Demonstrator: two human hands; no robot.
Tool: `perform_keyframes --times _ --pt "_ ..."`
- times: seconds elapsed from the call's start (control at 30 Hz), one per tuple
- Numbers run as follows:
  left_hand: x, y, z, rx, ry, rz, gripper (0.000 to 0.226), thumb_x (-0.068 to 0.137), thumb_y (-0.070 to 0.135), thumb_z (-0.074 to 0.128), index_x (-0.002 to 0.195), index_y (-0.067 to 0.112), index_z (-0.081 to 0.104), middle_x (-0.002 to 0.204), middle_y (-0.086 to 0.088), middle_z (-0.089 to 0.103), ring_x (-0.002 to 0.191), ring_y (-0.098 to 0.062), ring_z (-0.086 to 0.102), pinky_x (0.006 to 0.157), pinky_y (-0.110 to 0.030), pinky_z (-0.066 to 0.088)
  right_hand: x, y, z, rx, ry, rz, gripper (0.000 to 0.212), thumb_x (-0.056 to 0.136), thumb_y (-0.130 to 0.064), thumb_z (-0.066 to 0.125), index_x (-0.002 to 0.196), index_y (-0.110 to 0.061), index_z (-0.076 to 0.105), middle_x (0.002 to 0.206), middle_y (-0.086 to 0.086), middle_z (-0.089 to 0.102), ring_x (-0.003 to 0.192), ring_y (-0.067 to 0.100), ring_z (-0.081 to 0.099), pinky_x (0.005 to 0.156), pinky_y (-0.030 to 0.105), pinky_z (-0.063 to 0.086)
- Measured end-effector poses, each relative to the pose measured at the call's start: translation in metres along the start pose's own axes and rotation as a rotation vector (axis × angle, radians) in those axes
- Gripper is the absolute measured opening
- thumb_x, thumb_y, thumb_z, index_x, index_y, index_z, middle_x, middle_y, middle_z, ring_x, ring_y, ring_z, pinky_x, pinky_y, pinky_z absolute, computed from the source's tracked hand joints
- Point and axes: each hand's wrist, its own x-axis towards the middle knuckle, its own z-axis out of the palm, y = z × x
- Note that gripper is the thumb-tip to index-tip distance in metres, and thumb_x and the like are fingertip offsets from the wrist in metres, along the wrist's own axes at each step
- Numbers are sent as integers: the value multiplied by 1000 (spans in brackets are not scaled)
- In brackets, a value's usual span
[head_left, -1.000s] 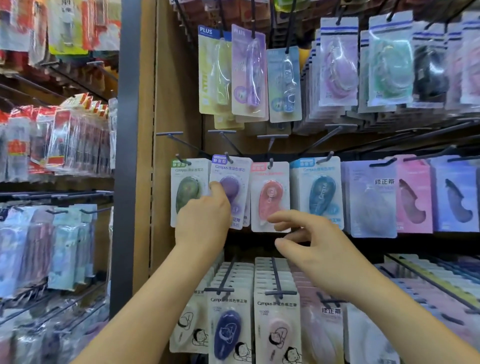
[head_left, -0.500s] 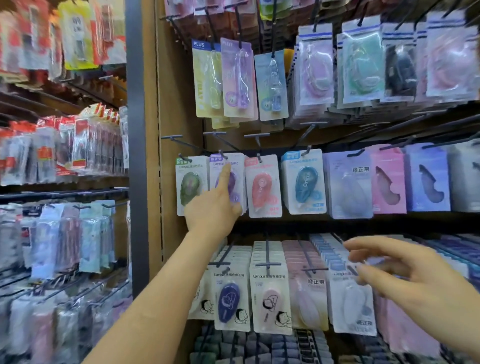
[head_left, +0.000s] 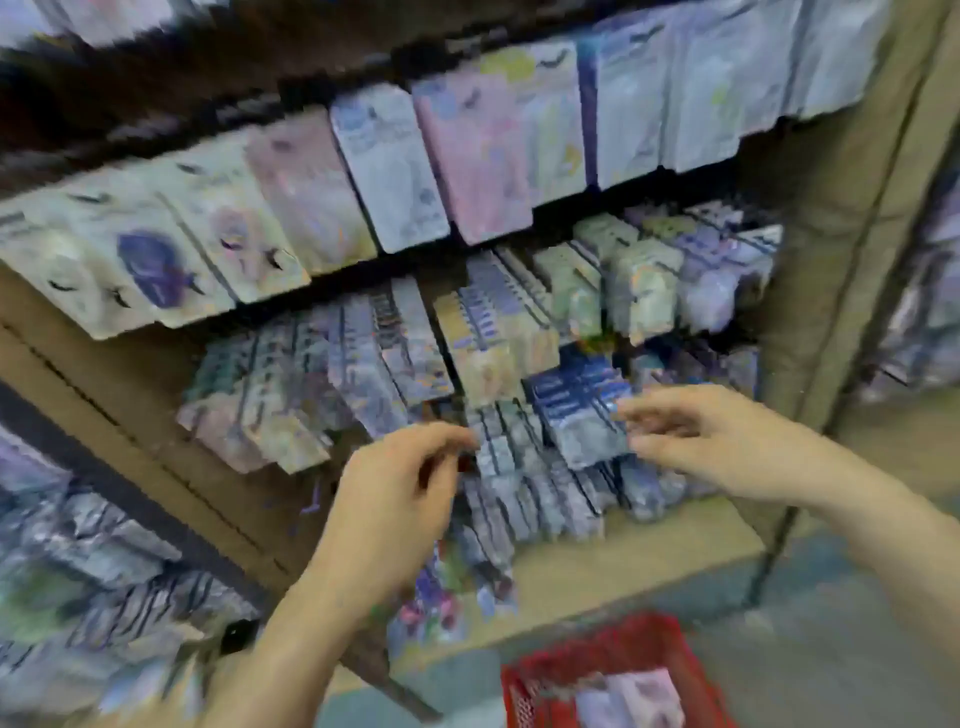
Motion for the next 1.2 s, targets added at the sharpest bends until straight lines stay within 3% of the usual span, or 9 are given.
perform_keyframes --times 0.23,0.4,0.53,0.6,0.7,0.77,0.9,1.07,1.2 --pt "-125 -50 172 -40 -484 -273 31 82 -5 63 94 20 74 95 15 67 89 -12 65 75 -21 48 -98 186 103 144 -59 494 23 87 -4 66 110 -5 66 94 8 67 74 7 57 55 6 42" --pt "-203 -88 278 -138 -687 -476 33 83 -4 59 92 25 73 93 13 68 86 -12 64 77 -28 52 -148 285 180 239 12 754 20 86 2 64 102 -10 62 77 -4 60 62 -4 60 55 5 42" --pt "-261 -135 376 -189 -771 -611 31 82 -2 61 87 26 73 89 14 70 82 -12 65 76 -24 50 -161 378 267 296 135 918 36 85 7 66 95 -28 64 86 9 68 80 29 66 75 32 47" --pt "-286 -163 430 -193 -791 -679 28 84 1 62 90 26 73 91 8 72 82 -16 67 76 -24 51 -159 421 314 347 155 965 39 86 8 63 92 -31 63 83 11 68 77 28 62 75 37 48" --pt "-315 -209 506 -188 -806 -756 25 90 5 59 102 21 73 98 5 70 91 -22 67 77 -26 51 -140 480 371 388 203 932 32 84 16 61 99 -13 63 76 9 64 65 7 61 66 14 47" --pt "-331 -242 557 -165 -830 -786 26 91 8 58 111 20 70 105 3 70 100 -23 66 80 -26 47 -122 520 402 405 198 861 35 81 -2 74 109 -20 64 82 -1 68 73 6 64 67 9 48" --pt "-362 -308 660 -139 -913 -722 29 88 13 63 116 18 67 114 -4 70 108 -25 64 83 -24 42 -78 607 449 160 -206 760 64 87 -21 73 143 -24 42 126 -2 55 110 12 56 91 22 44" --pt "-397 -355 775 -112 -1143 -562 51 82 44 59 118 7 64 120 -11 65 112 -31 61 88 -31 42 -34 716 515 -162 -512 560 76 78 -13 75 146 -19 40 140 8 53 124 27 54 100 39 45" --pt "-403 -370 849 -175 -1080 -653 80 79 29 78 145 9 37 146 -11 45 129 -27 48 97 -26 37 -15 777 547 -462 -741 383 87 77 -17 73 151 -21 27 149 4 39 139 34 32 107 46 39"
